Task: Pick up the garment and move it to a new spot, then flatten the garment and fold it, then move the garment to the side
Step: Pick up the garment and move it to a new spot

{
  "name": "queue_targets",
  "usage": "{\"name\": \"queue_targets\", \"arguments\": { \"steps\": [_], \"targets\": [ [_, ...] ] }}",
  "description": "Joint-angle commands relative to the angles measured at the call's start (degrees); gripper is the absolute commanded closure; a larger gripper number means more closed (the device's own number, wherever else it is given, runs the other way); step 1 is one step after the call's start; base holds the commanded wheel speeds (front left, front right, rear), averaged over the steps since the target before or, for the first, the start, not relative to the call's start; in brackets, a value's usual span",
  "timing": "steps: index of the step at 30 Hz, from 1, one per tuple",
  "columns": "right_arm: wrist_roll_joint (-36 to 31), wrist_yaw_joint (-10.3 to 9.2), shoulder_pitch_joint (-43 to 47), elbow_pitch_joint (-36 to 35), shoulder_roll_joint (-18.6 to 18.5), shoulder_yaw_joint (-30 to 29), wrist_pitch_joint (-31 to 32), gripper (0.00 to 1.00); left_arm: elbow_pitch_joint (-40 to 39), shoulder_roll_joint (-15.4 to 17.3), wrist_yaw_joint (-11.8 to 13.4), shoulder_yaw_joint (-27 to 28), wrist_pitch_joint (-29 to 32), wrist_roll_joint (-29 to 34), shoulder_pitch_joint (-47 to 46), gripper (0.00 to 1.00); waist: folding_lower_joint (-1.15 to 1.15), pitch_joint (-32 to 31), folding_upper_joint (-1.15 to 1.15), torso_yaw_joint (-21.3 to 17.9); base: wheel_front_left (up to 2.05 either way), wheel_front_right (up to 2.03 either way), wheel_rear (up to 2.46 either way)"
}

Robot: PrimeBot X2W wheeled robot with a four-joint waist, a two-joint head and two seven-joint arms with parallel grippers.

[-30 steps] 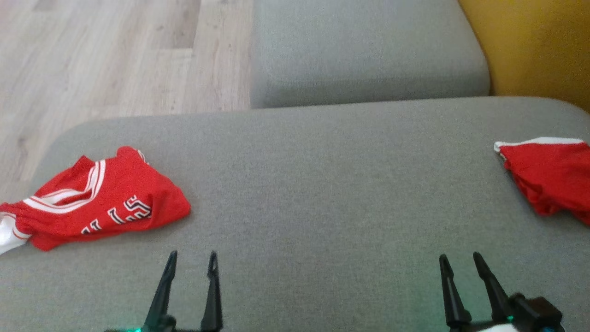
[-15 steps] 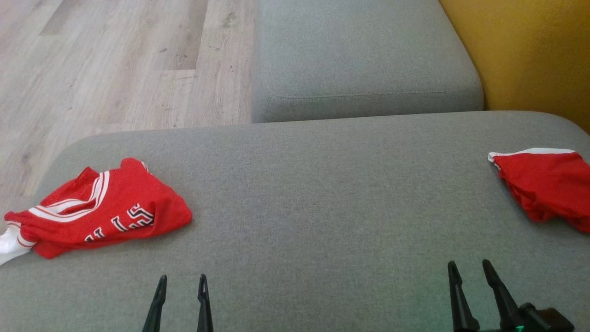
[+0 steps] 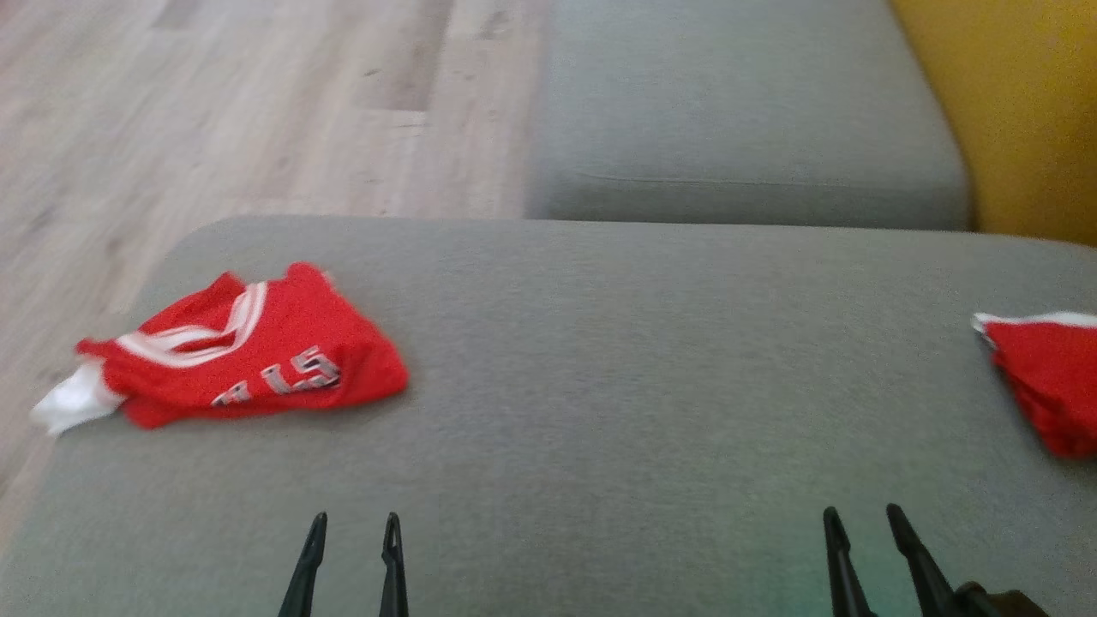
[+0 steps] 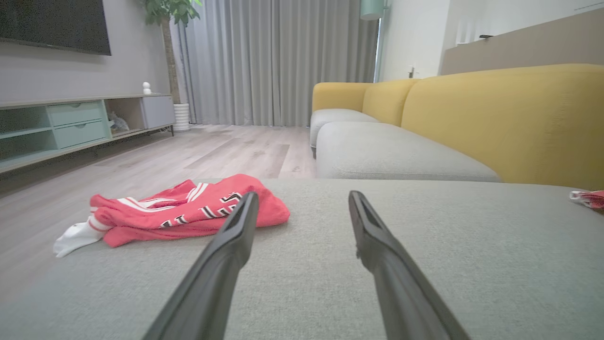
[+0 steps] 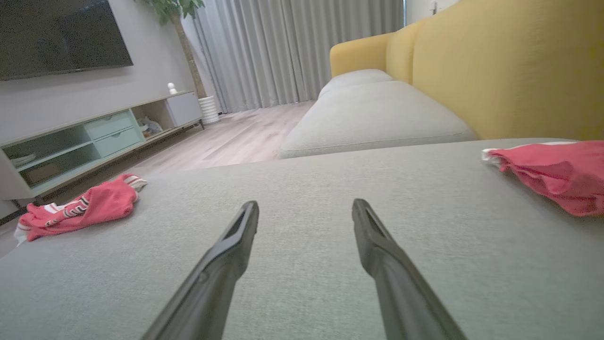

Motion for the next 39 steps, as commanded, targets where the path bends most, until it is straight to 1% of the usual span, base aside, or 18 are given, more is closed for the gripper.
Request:
{"name": "queue_targets", "arguments": {
  "steps": [1, 8, 9, 11, 14, 18, 23, 25, 28, 31, 32, 34, 36, 39],
  "targets": [
    [0.28, -0.04, -2.00, -1.59, -0.47, 1.82, -0.77, 0.00, -1.83, -0.38, 0.29, 1.41, -0.15, 0.33, -2.92, 0.00, 0.00, 0.49, 0.00, 4.39, 0.00, 0.00, 0.00],
    [0.31, -0.04, -2.30, -1.53, -0.47, 3.32, -0.77, 0.00, -2.56, -0.38, 1.13, 2.12, -0.15, 1.54, -2.78, 0.00, 0.00, 1.61, 0.00, 15.62, 0.00, 0.00, 0.00],
    [0.31, -0.04, -2.30, -1.53, -0.47, 3.32, -0.77, 0.00, -2.56, -0.38, 1.13, 2.12, -0.15, 1.54, -2.78, 0.00, 0.00, 1.61, 0.00, 15.62, 0.00, 0.00, 0.00],
    [0.34, -0.04, -2.62, -1.55, -0.47, 3.78, -0.77, 0.00, -3.10, -0.38, 1.62, 2.66, -0.15, 1.63, -2.59, 0.00, 0.00, 2.33, 0.00, 18.18, 0.00, 0.00, 0.00],
    [-0.51, -0.04, -4.43, -1.04, -0.47, 5.11, -0.77, 0.00, -4.75, -0.38, 3.21, 3.86, -0.15, 1.09, -2.41, 0.00, 0.00, 4.16, 0.00, 19.84, 0.00, 0.00, 0.00],
    [-1.61, -0.04, -6.55, 0.31, -0.76, 6.52, -0.78, 0.00, -6.56, -0.38, 4.71, 4.52, -0.15, 1.83, -2.40, 0.00, 0.00, 6.01, 0.00, 21.26, 0.00, 0.00, 0.00],
    [-1.56, -0.04, -7.51, 1.09, -2.06, 7.27, -0.78, 0.00, -8.31, -0.38, 5.25, 5.00, -0.15, 3.44, -3.14, 0.00, 0.00, 7.57, 0.00, 22.33, 0.00, 0.00, 0.00],
    [-1.70, -0.04, -7.10, 1.03, -2.86, 6.61, -0.78, 0.00, -9.12, -0.32, 4.73, 5.89, -0.15, 3.25, -4.64, 0.00, 0.00, 8.49, 0.00, 22.83, 0.00, 0.00, 0.00],
    [-2.28, -0.04, -6.73, 0.02, -4.19, 4.55, -0.78, 0.00, -10.56, -0.30, 3.81, 7.86, -0.15, 2.09, -8.76, 0.00, 0.00, 12.00, 0.00, 23.03, 0.00, 0.00, 0.00],
    [-3.42, -0.04, -6.43, -1.51, -6.02, 2.54, -0.78, 0.00, -10.11, -0.03, 1.65, 9.64, -0.15, 0.82, -15.25, 0.00, 0.00, 15.86, 0.00, 23.13, 0.00, 0.00, 0.00],
    [-3.82, -0.04, -6.31, -2.13, -6.63, 1.89, -0.78, 0.00, -9.61, 0.53, 0.73, 10.10, -0.15, 0.94, -17.93, 0.00, 0.00, 16.96, 0.00, 23.10, 0.00, 0.00, 0.00],
    [-4.72, -0.04, -6.84, -3.43, -8.10, 1.61, -0.78, 0.00, -8.75, 1.99, -0.27, 12.03, -0.15, 1.09, -23.29, 0.00, 0.00, 20.13, 0.00, 21.54, 0.00, 0.00, 0.00],
    [-5.36, -0.04, -7.75, -4.59, -9.96, 1.43, -0.78, 0.00, -6.99, 3.27, -1.89, 13.38, -0.15, 0.46, -28.96, 0.00, 0.00, 23.26, 0.00, 19.99, 0.00, 0.00, 0.00],
    [-5.74, -0.04, -8.89, -5.98, -13.34, 0.06, -0.78, 0.00, 0.08, 5.59, -4.99, 13.51, -0.15, 0.05, -38.82, 0.00, 0.00, 27.86, 0.00, 18.27, 0.00, 0.00, 0.00]
  ]
}}
